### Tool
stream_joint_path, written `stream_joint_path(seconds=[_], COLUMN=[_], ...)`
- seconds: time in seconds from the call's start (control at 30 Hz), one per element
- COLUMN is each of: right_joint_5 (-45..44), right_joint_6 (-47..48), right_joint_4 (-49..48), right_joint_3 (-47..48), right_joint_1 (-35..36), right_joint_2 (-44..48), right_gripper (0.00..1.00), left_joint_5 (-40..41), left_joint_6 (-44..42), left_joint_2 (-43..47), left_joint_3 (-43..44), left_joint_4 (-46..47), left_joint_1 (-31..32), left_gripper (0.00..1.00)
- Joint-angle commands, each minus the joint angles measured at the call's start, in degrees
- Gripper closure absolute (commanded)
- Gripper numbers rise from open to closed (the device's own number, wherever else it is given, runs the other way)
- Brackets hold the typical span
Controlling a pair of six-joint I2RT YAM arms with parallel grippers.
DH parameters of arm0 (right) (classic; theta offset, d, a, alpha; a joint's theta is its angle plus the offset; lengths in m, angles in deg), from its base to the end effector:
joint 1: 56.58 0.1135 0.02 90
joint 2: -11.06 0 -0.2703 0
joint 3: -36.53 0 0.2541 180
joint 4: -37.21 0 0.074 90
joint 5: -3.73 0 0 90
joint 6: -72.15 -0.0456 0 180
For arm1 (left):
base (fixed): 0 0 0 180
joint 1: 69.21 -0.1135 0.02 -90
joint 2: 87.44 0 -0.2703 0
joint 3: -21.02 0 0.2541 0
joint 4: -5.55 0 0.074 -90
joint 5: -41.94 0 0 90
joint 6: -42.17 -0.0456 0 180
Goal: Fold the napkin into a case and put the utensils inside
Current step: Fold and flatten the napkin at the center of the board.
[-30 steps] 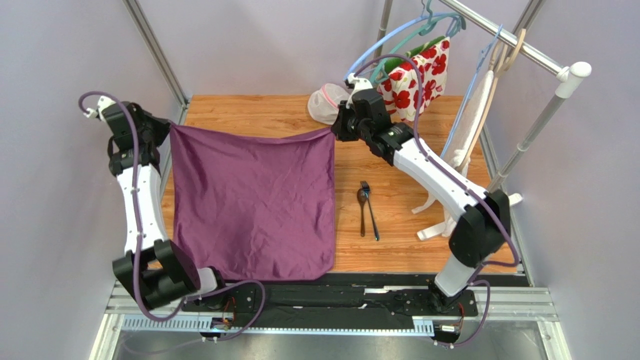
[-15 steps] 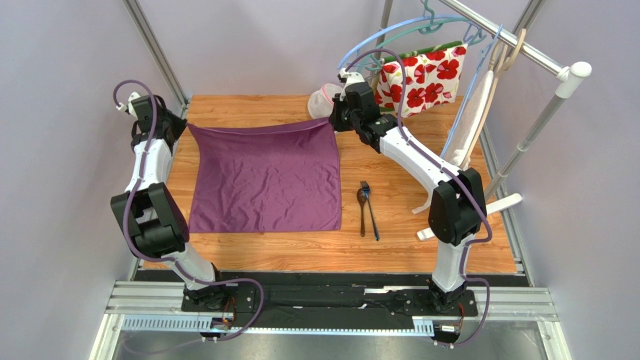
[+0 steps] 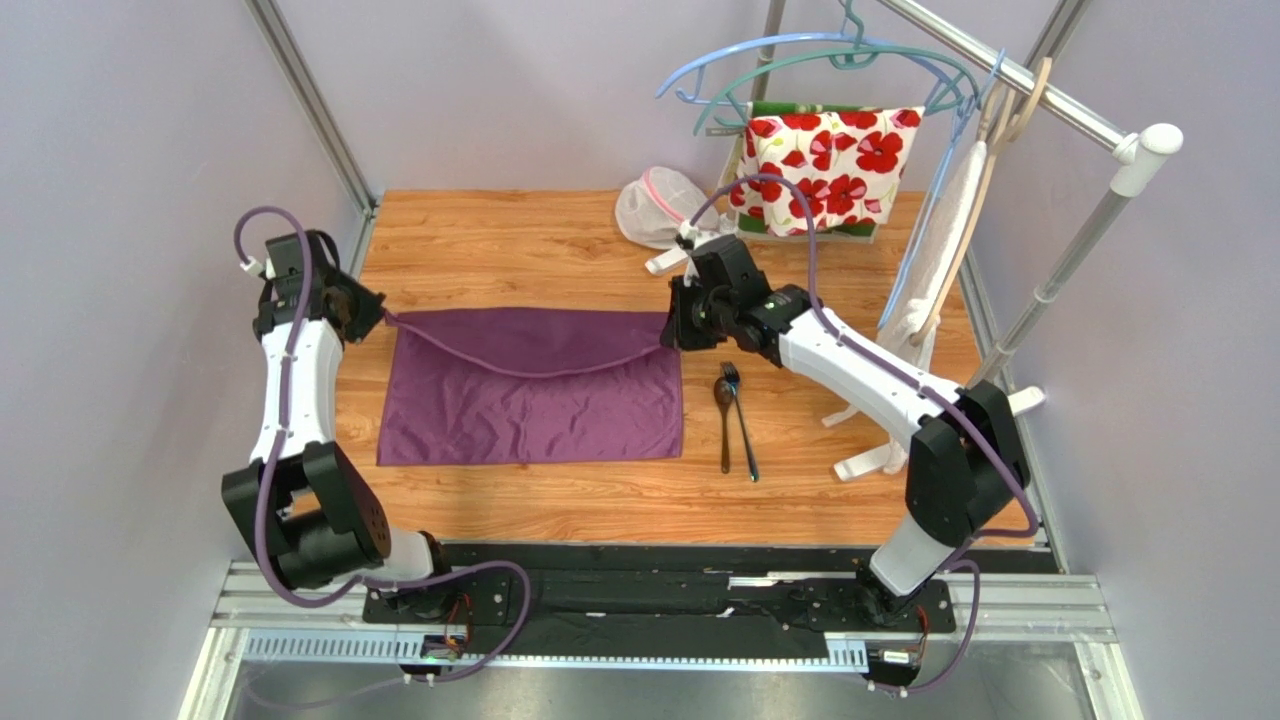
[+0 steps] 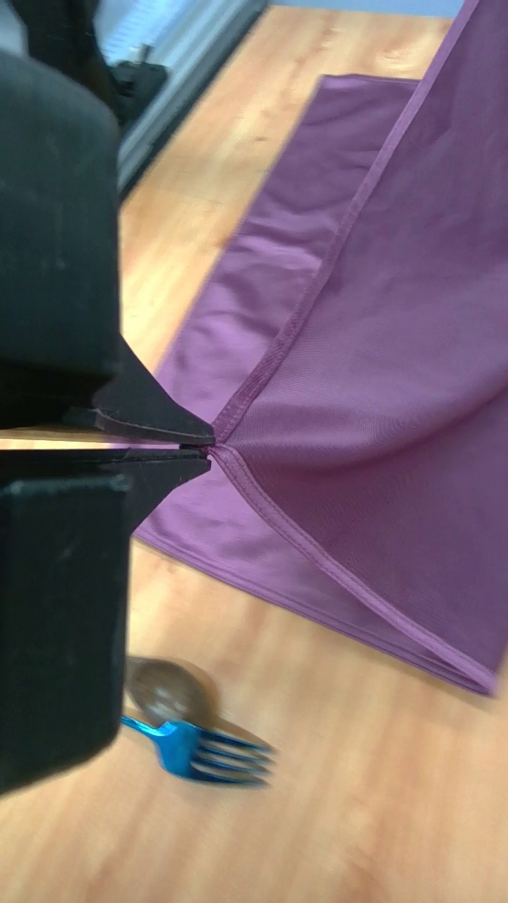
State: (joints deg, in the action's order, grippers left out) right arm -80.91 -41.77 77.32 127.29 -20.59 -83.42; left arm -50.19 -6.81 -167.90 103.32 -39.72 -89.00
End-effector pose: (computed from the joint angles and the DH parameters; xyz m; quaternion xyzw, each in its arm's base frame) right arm 0.3056 0.2272 0.2838 -0.1148 0.9119 0.2328 0.3179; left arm 0.2979 0.1054 0.3060 -0.4585 0.7958 -0.0896 0.3853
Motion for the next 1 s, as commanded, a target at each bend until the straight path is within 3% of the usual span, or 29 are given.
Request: stream_joint_path(seconds=[0.0,0.3,0.97], right_joint_5=[6.6,11.1,17.1], right_joint_6=[-2.9,-2.4,-6.8], right_joint_4=[1.1,-0.6,-6.3], right_joint_3=[-6.3,-14.6,-21.6], right_joint_1=[0.0,0.0,0.4], right_joint_2=[6.1,5.9,2.2], right_gripper=[1.0,1.0,1.0], left_joint_5=[3.6,10.5,16.4], left_joint_6=[-3.0,-5.5,-7.7], left_joint_2=[5.3,9.0,1.9], left_joint_3=[-3.4,-8.1,-7.6], left_joint_4=[-7.9,-14.8,-15.3], left_joint_1=[-0.2,-0.1,-0.1], left_gripper=[1.0,1.0,1.0])
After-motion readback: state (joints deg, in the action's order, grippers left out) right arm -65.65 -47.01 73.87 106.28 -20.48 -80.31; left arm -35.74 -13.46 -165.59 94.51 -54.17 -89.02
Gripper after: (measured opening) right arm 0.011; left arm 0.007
